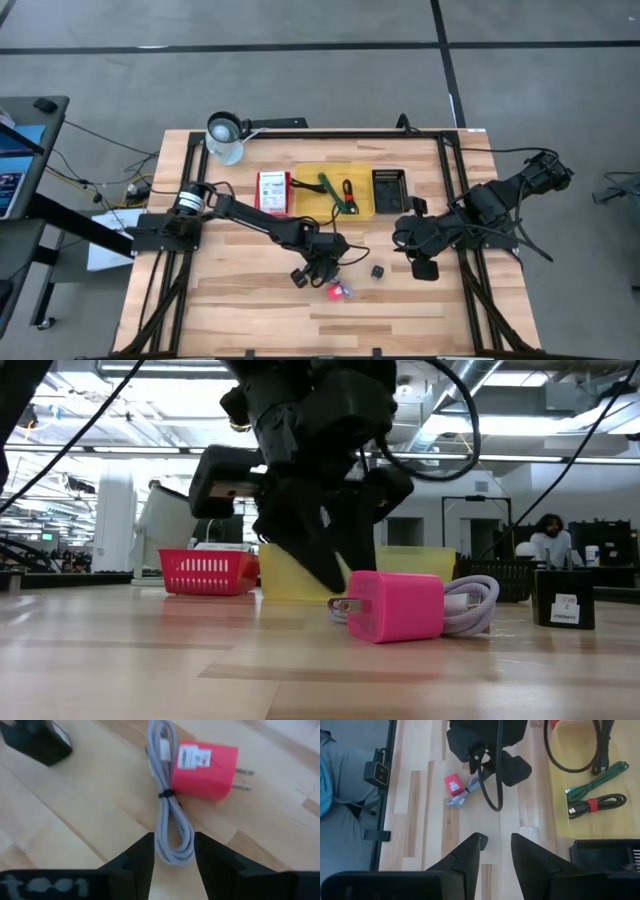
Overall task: Pick and place items into bin
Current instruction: Put the light blue charger cable into the yellow bin
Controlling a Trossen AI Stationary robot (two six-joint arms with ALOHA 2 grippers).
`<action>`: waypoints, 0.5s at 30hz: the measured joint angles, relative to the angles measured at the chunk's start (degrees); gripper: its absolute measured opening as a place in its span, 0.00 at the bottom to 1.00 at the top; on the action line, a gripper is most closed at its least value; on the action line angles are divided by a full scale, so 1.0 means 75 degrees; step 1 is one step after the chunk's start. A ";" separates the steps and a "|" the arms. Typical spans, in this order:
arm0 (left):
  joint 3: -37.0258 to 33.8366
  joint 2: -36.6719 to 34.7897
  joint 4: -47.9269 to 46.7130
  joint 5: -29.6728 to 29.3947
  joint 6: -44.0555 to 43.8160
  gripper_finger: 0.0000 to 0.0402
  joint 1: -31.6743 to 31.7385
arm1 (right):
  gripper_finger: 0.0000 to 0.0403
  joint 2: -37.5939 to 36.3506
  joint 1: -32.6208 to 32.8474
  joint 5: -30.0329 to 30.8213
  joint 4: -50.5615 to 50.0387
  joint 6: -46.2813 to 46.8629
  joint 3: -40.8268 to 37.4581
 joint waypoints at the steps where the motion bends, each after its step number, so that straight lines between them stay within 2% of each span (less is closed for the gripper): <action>1: -0.0006 0.0030 -0.0044 0.0010 -0.0006 0.34 0.0001 | 0.26 0.0002 0.0000 0.0000 0.0002 0.0000 0.0000; 8: -0.0008 0.0179 0.0090 0.0402 0.0019 0.44 0.0051 | 0.26 0.0002 -0.0003 -0.0010 0.0000 0.0000 0.0000; 15: -0.0006 0.0253 0.0281 0.0584 -0.0034 0.45 0.0205 | 0.26 0.0000 -0.0003 -0.0009 -0.0003 0.0000 0.0000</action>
